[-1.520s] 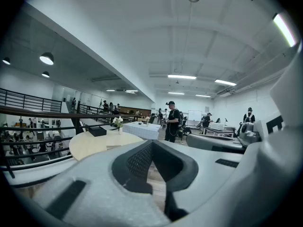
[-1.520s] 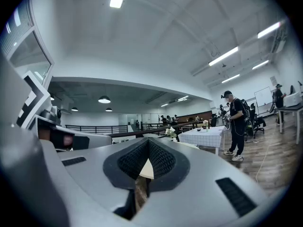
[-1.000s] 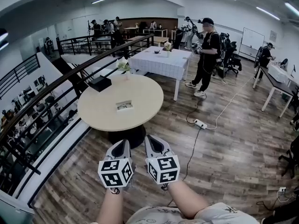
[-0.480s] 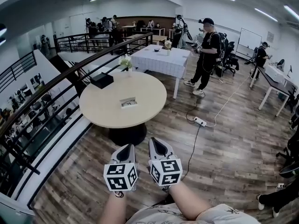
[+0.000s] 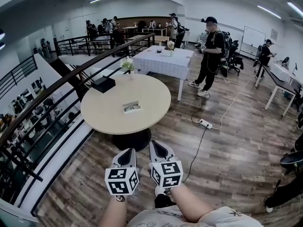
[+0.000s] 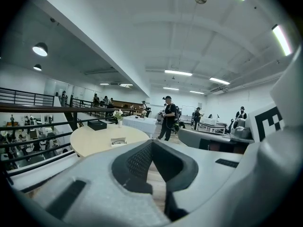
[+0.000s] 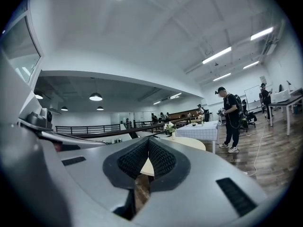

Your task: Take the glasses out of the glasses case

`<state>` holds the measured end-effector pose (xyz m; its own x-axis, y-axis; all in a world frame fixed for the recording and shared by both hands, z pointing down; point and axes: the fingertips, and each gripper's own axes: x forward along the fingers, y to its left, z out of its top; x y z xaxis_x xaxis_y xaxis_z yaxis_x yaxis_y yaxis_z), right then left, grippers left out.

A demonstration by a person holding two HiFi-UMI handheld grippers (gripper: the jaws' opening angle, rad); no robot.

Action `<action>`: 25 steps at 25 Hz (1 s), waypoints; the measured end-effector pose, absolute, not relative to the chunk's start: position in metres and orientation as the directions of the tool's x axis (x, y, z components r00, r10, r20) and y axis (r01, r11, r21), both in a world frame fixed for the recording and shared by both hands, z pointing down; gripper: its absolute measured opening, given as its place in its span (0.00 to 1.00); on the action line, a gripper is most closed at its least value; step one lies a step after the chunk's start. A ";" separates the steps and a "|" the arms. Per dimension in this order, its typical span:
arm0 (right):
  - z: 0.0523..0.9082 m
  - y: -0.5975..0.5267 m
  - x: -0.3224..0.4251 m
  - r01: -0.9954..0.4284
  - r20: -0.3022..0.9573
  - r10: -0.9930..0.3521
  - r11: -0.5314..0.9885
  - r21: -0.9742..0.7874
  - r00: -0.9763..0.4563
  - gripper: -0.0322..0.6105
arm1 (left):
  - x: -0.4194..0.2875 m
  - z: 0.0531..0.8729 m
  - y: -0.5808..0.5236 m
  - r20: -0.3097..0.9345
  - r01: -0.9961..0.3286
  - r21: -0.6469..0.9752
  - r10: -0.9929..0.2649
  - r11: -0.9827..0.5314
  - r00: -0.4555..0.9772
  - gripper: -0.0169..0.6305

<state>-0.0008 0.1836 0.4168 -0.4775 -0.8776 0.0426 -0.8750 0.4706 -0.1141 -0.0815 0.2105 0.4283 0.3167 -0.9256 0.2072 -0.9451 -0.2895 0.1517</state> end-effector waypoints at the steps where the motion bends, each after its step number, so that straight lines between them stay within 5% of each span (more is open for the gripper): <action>1: 0.418 0.175 -0.003 -0.872 0.044 -0.875 0.475 -0.115 -0.482 0.07 | -0.083 0.431 0.203 0.213 -0.946 0.150 -0.925 -0.288 0.315 0.05; 25: 0.403 -0.056 0.036 -0.848 0.041 -0.853 0.511 -0.140 -0.520 0.07 | -0.045 0.419 -0.037 0.260 -0.957 0.121 -0.922 -0.263 0.286 0.04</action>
